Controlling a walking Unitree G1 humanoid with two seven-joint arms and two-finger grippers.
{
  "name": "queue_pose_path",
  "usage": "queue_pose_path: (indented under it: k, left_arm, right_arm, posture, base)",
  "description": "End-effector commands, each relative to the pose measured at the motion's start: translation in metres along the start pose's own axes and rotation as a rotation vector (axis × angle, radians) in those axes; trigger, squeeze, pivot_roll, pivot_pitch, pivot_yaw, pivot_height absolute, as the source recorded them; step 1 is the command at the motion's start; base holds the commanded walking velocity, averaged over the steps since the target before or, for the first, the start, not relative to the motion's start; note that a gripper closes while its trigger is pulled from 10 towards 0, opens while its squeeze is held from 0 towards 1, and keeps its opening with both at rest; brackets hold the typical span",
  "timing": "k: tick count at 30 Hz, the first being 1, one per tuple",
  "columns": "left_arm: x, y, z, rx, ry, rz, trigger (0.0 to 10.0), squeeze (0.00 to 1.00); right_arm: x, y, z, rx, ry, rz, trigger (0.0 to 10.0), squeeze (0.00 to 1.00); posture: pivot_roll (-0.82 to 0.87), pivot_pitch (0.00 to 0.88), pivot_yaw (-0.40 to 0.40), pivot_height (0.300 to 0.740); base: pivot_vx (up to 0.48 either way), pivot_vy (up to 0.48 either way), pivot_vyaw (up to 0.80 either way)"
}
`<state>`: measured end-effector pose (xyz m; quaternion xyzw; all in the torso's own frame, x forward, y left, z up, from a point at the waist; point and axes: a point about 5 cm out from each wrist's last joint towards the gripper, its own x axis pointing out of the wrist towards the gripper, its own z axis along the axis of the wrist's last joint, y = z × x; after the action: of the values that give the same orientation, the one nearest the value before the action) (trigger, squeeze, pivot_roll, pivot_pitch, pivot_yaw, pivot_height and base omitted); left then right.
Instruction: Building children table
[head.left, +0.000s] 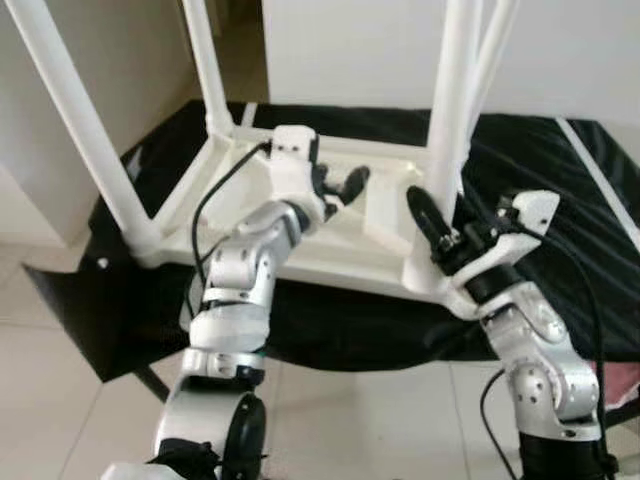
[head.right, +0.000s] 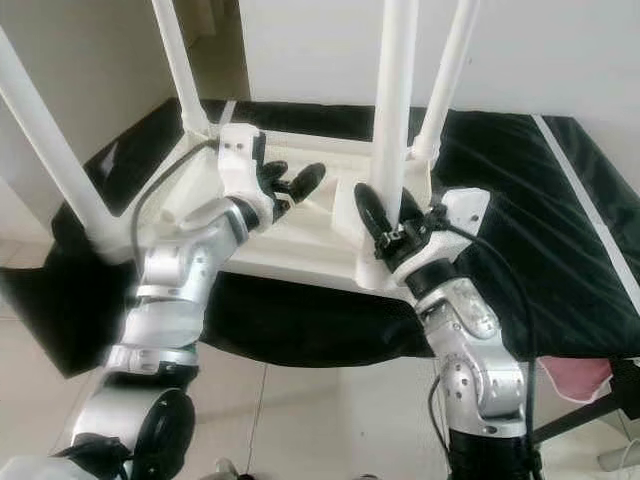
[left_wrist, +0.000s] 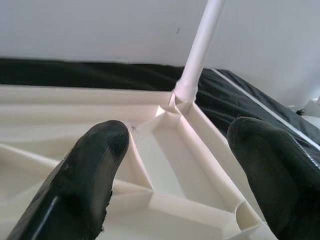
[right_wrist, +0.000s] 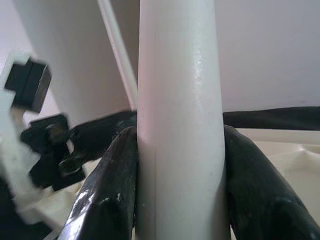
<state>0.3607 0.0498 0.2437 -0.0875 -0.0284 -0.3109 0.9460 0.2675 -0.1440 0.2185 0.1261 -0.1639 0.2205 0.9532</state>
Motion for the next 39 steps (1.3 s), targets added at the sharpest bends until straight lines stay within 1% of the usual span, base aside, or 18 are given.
queue_pose_path:
  k: [1,5,9,10,11,12,14,15,16,19,21,22,24,25,27,30,34,39]
  left_arm:
    - [0.001,-0.006,-0.005,0.069,-0.011,-0.053,10.0,0.00]
    - [0.001,-0.015,-0.002,0.084,-0.046,-0.133,10.0,0.00]
    - [0.002,-0.017,-0.001,0.079,-0.049,-0.158,10.0,0.00]
    - [0.001,-0.023,0.001,0.088,-0.051,-0.233,10.0,0.00]
    - [0.001,-0.023,0.001,0.088,-0.051,-0.233,10.0,0.00]
    - [0.002,-0.030,0.002,0.102,-0.043,-0.303,10.0,0.00]
    - [0.002,-0.030,0.002,0.102,-0.043,-0.303,10.0,0.00]
    - [0.002,-0.043,0.001,0.132,-0.028,-0.408,10.0,0.00]
    - [0.002,-0.048,0.002,0.139,-0.028,-0.447,10.0,0.00]
    - [0.002,-0.051,0.003,0.145,-0.032,-0.471,10.0,0.00]
    - [0.001,-0.061,0.006,0.132,-0.036,-0.552,10.0,0.00]
    - [0.001,-0.061,0.006,0.132,-0.036,-0.552,10.0,0.00]
    - [0.001,-0.068,0.009,0.140,-0.047,-0.604,10.0,0.00]
    - [0.001,-0.068,0.009,0.140,-0.047,-0.604,10.0,0.00]
    - [0.002,-0.075,0.015,0.162,-0.069,-0.644,10.0,0.00]
    - [0.002,-0.078,0.019,0.170,-0.078,-0.662,10.0,0.00]
    - [0.002,-0.087,0.025,0.204,-0.043,-0.717,10.0,0.00]
    - [0.002,-0.091,0.028,0.235,-0.024,-0.730,10.0,0.00]
  right_arm:
    - [-0.002,0.004,0.001,0.013,-0.021,0.044,10.0,0.00]
    - [-0.008,0.010,-0.010,0.042,0.026,0.119,10.0,0.00]
    - [-0.009,0.011,-0.012,0.041,0.035,0.129,10.0,0.00]
    - [-0.010,0.012,-0.015,0.037,0.058,0.148,10.0,0.00]
    - [-0.010,0.012,-0.015,0.037,0.058,0.148,10.0,0.00]
    - [-0.011,0.013,-0.018,0.034,0.076,0.161,10.0,0.00]
    - [-0.011,0.013,-0.018,0.034,0.076,0.161,10.0,0.00]
    - [-0.012,0.013,-0.023,0.024,0.114,0.175,10.0,0.00]
    - [-0.011,0.014,-0.024,0.022,0.121,0.177,10.0,0.00]
    - [-0.011,0.014,-0.024,0.022,0.123,0.180,10.0,0.00]
    - [-0.011,0.012,-0.026,0.010,0.144,0.179,10.0,0.00]
    - [-0.011,0.012,-0.026,0.010,0.144,0.179,10.0,0.00]
    - [-0.011,0.010,-0.027,-0.005,0.161,0.181,10.0,0.00]
    - [-0.011,0.010,-0.027,-0.005,0.161,0.181,10.0,0.00]
    - [-0.010,0.010,-0.028,-0.019,0.167,0.182,10.0,0.00]
    - [-0.009,0.010,-0.028,-0.024,0.169,0.183,10.0,0.00]
    - [-0.006,0.009,-0.028,-0.040,0.170,0.179,10.0,0.00]
    - [-0.004,0.009,-0.028,-0.046,0.170,0.175,10.0,0.00]
  posture:
    - [-0.04,0.000,-0.025,0.740]
    - [-0.04,0.000,-0.021,0.740]
    - [-0.04,0.000,-0.021,0.740]
    - [-0.04,0.000,-0.022,0.740]
    - [-0.04,0.000,-0.022,0.740]
    - [-0.04,0.000,-0.022,0.740]
    - [-0.04,0.000,-0.022,0.740]
    - [-0.04,0.000,-0.019,0.740]
    - [-0.04,0.000,-0.018,0.740]
    - [-0.04,0.000,-0.018,0.740]
    - [-0.04,0.000,-0.016,0.740]
    - [-0.04,0.000,-0.016,0.740]
    - [-0.04,0.000,-0.015,0.740]
    - [-0.04,0.000,-0.015,0.740]
    - [-0.04,0.000,-0.016,0.740]
    - [-0.04,0.000,-0.018,0.740]
    - [-0.03,0.003,-0.015,0.740]
    - [-0.03,0.006,-0.010,0.740]
  base:
    - [0.000,0.000,0.00]
    - [0.000,0.000,0.00]
    - [0.000,0.000,0.00]
    - [0.000,0.000,0.00]
    - [0.000,0.000,0.00]
    - [0.000,0.000,0.00]
    - [0.000,0.000,0.00]
    - [0.000,0.000,0.00]
    - [0.000,0.000,0.00]
    - [0.000,0.000,0.00]
    - [0.000,0.000,0.00]
    - [0.000,0.000,0.00]
    - [0.000,0.000,0.00]
    - [0.000,0.000,0.00]
    - [0.000,0.000,0.00]
    - [0.000,0.000,0.00]
    - [0.000,0.000,0.00]
    - [0.000,0.000,0.00]
